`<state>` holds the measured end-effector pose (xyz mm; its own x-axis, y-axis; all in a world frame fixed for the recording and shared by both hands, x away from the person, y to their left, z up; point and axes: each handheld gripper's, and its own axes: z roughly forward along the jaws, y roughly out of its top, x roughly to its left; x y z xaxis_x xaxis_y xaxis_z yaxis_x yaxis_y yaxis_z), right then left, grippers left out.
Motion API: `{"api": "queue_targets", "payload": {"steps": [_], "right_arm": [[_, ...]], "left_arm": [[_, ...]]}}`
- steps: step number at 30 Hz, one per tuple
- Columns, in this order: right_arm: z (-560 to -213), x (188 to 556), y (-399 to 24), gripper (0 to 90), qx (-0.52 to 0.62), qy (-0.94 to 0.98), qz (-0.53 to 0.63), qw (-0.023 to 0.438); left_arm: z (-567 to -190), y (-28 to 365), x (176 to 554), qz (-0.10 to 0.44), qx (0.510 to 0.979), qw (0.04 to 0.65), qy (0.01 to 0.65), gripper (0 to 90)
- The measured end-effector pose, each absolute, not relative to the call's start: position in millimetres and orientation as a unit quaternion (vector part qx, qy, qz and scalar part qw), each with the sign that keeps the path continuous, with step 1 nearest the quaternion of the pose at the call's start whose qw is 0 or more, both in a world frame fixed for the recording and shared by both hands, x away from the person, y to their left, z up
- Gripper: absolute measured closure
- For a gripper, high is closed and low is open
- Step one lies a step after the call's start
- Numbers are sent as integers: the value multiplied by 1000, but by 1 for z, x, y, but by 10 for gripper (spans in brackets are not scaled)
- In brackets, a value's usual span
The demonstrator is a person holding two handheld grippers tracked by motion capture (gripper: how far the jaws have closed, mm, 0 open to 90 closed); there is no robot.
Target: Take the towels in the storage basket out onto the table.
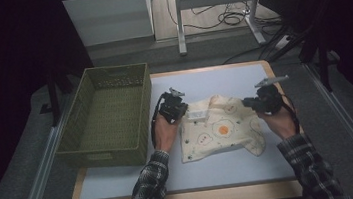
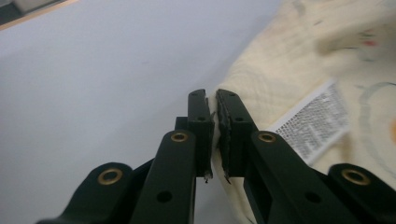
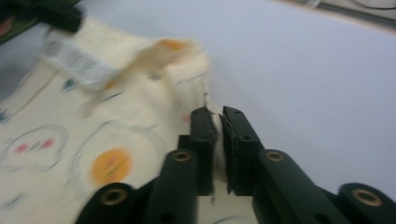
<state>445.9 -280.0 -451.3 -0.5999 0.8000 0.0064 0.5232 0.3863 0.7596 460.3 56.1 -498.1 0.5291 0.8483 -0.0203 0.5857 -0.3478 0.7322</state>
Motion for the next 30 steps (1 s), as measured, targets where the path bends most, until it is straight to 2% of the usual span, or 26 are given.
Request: {"api": "queue_targets", "payload": {"steps": [1,3,6,8,11,14,18,20,21,23,25,27,30], "right_arm": [[-450,452,-281,744,415,807,374,190],[-446,465,-287,711,437,795,372,196],[-444,465,-293,697,440,790,384,188],[-447,460,-295,696,435,793,386,182],[-455,448,-295,696,425,801,386,172],[-465,437,-295,693,418,809,379,164],[-478,426,-296,685,415,814,376,152],[-485,422,-297,679,415,817,371,151],[-487,420,-297,677,415,818,370,148],[-491,419,-299,674,415,819,368,144],[-492,417,-301,671,417,819,366,143],[-492,416,-304,668,418,820,364,144],[-490,414,-310,665,420,818,367,143]], "left_arm": [[-499,60,464,189,793,347,463,791],[-498,63,464,196,786,342,475,617],[-496,64,458,193,787,357,464,549],[-495,61,453,176,792,380,444,524],[-496,47,445,167,809,384,412,510],[-500,27,443,161,829,374,382,445],[-512,-2,448,189,854,332,353,346],[-520,-12,453,213,868,289,344,337],[-522,-13,455,223,866,289,341,349],[-520,-12,463,247,857,277,357,423],[-513,-2,476,273,852,253,369,442],[-504,16,491,278,833,245,411,435],[-490,45,502,262,806,263,460,399]]}}
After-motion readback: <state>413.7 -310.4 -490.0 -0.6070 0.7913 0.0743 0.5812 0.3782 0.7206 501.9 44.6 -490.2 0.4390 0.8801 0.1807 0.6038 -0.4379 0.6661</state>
